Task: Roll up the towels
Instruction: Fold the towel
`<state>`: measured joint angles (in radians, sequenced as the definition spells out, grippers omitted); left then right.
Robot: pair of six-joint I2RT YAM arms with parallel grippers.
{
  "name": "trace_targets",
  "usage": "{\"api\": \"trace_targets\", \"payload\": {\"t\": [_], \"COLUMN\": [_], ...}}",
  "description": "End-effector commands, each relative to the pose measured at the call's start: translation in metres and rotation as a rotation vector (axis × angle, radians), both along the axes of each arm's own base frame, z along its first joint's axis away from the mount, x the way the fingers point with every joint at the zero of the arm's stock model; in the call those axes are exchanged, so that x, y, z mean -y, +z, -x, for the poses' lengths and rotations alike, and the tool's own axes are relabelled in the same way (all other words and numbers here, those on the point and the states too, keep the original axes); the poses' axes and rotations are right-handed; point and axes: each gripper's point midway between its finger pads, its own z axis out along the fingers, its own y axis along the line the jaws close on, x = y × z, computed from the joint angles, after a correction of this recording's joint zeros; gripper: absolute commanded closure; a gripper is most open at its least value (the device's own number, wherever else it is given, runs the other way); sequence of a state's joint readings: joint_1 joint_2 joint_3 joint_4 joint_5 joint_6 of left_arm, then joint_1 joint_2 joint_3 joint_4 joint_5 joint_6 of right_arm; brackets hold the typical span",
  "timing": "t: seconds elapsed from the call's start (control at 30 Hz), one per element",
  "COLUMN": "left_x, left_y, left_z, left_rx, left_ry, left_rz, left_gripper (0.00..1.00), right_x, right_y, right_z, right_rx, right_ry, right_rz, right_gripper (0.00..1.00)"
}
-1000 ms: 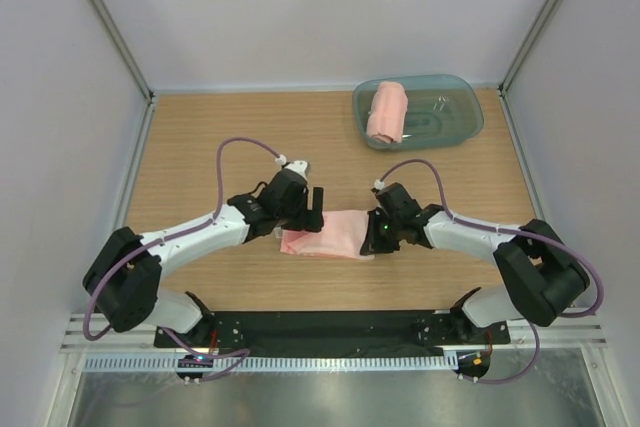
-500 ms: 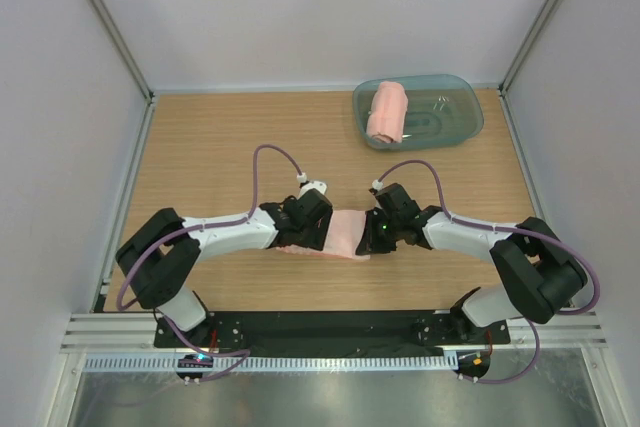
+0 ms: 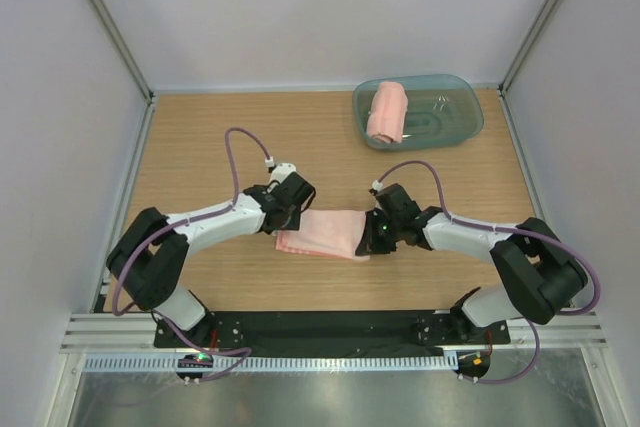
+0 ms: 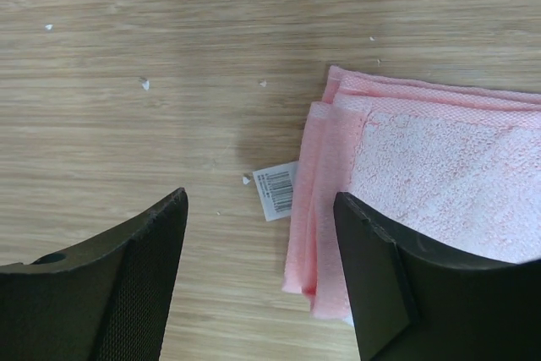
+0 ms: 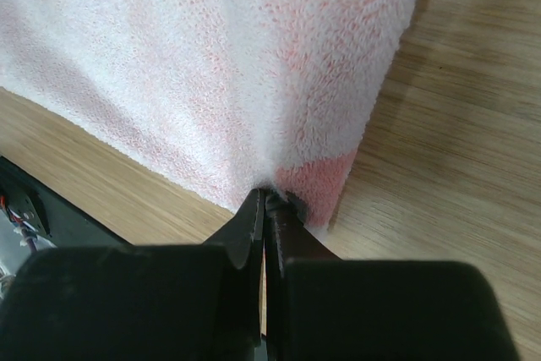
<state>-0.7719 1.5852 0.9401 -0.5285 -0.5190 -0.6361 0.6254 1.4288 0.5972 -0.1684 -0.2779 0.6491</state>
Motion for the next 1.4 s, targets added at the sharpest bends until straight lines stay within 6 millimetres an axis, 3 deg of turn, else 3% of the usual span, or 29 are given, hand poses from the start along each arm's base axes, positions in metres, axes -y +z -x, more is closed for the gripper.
{"api": "trace_targets", "payload": {"t": [0.0,0.1,0.23,0.37,0.47,0.63,0.83,0.93,1.17,1.37], "left_x": [-0.007,-0.001,0.016,0.044,0.059,0.068,0.065,0.055,0.040,0.031], "left_y": [0.028,0.041,0.062,0.061,0.047,0.023,0.005,-0.005,-0.023,-0.029], "left_z": [-0.003,0.002,0.012,0.026,0.033,0.037,0.034,0.035,0.041,0.041], "left_rx": [0.078,0.085,0.111,0.072,0.031,-0.017,-0.028,-0.027,-0.047,-0.051], "left_ry": [0.050,0.037,-0.031,-0.126,-0.144,-0.129,-0.107,-0.087,-0.061,-0.043], "left_rz": [0.022,0.090,0.217,0.375,0.449,0.487,0.453,0.414,0.378,0.366], "left_gripper": [0.30,0.31,0.31,0.33,0.36,0.43,0.48,0.49,0.49,0.50], "right_x": [0.006,-0.003,-0.018,-0.038,-0.050,-0.055,-0.033,-0.014,0.009,0.023], "right_y": [0.000,0.015,0.051,0.089,0.098,0.084,0.037,0.015,-0.010,-0.013], "right_z": [0.009,0.007,-0.003,-0.024,-0.038,-0.062,-0.082,-0.082,-0.067,-0.060], "right_rx": [-0.025,-0.018,0.036,0.111,0.118,0.081,-0.008,-0.054,-0.101,-0.114], "right_ry": [0.029,0.057,0.093,0.115,0.114,0.079,0.016,-0.031,-0.074,-0.110], "right_rz": [0.033,-0.007,-0.079,-0.151,-0.204,-0.269,-0.278,-0.263,-0.261,-0.258], "right_gripper": [0.99,0.99,0.99,0.98,0.99,0.99,0.99,0.99,0.99,0.99]}}
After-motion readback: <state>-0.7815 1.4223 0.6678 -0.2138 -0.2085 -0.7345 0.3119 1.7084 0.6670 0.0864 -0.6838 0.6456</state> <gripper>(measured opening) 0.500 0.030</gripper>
